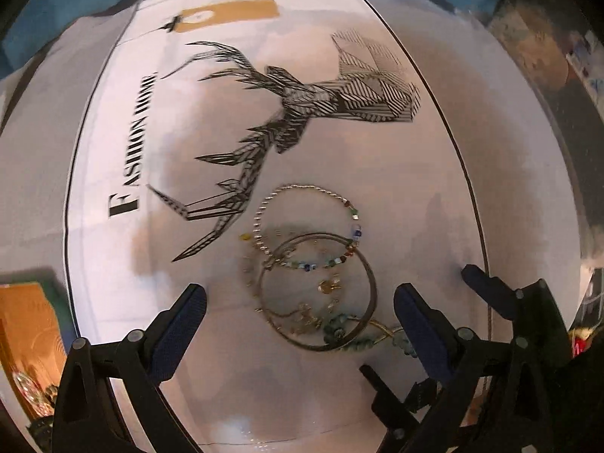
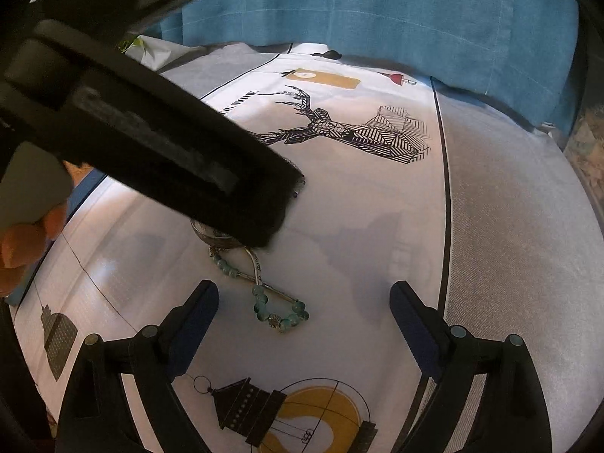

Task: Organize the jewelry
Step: 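Grasp the metal hoop bangle with the left tool while the right tool grasps the teal bead bracelet, then carry the hoop bangle and teal bracelet over the copper tray with both tools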

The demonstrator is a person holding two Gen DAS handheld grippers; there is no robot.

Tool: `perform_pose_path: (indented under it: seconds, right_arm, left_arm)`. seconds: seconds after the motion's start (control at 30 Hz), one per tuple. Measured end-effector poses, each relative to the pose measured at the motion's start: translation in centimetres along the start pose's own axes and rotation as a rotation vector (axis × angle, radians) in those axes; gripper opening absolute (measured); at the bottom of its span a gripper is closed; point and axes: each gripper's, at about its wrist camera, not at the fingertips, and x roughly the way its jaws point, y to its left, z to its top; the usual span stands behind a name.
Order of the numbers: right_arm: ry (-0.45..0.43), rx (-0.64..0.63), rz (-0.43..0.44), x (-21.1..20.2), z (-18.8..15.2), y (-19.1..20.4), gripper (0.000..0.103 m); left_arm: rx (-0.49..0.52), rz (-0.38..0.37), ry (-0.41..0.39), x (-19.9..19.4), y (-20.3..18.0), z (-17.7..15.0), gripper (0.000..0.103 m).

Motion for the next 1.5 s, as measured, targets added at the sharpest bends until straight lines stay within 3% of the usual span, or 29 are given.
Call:
perform_pose_path:
  seconds: [0.07, 0.1, 0.13, 0.17, 0.3, 0.5, 0.73, 1.0, 1.23, 1.5]
  right_arm:
    - [0.000, 0.000, -0.002, 0.0, 0.0, 0.0, 0.090]
    - [-0.006, 0.001, -0.009, -0.1, 0.0, -0.1, 0.076]
    - [-0.026, 0.005, -0.011, -0.5, 0.0, -0.2, 0.057]
    - [-0.041, -0.008, 0.000, -0.8, 0.0, -0.2, 0.004]
    - [-0.027, -0.002, -0.007, -1.0, -0.1, -0.7, 0.006]
    - [-0.034, 0.068, -0.064, -4.0, -0.4, -1.7, 0.006]
    - [-0.086, 0.112, -0.119, -10.2, -1.7, -0.9, 0.006]
    - [-0.107, 0.141, -0.130, -16.1, -5.0, 3.0, 0.006]
    - [-0.142, 0.102, -0.094, -20.9, -7.4, 9.2, 0.006]
    - [-0.137, 0.050, -0.009, -24.4, -11.2, 16.0, 0.006]
  left_arm:
    - [0.057, 0.038, -0.027, -0.3, -0.8, 0.1, 0.059]
    - [0.079, 0.055, -0.041, -0.4, -1.2, 0.2, 0.059]
    - [0.093, 0.050, -0.055, -0.6, -1.4, 0.1, 0.059]
    - [0.103, 0.031, -0.072, -0.9, -1.4, -0.2, 0.059]
    - [0.106, 0.027, -0.111, -2.5, -1.1, -1.1, 0.059]
    - [0.081, 0.014, -0.203, -8.0, 1.2, -3.4, 0.059]
    - [0.054, 0.035, -0.320, -14.8, 4.7, -11.7, 0.059]
    - [-0.008, 0.062, -0.390, -18.8, 8.1, -22.4, 0.059]
    - [-0.028, 0.161, -0.487, -21.9, 9.7, -30.6, 0.059]
    - [-0.080, 0.162, -0.484, -21.5, 11.6, -37.8, 0.059]
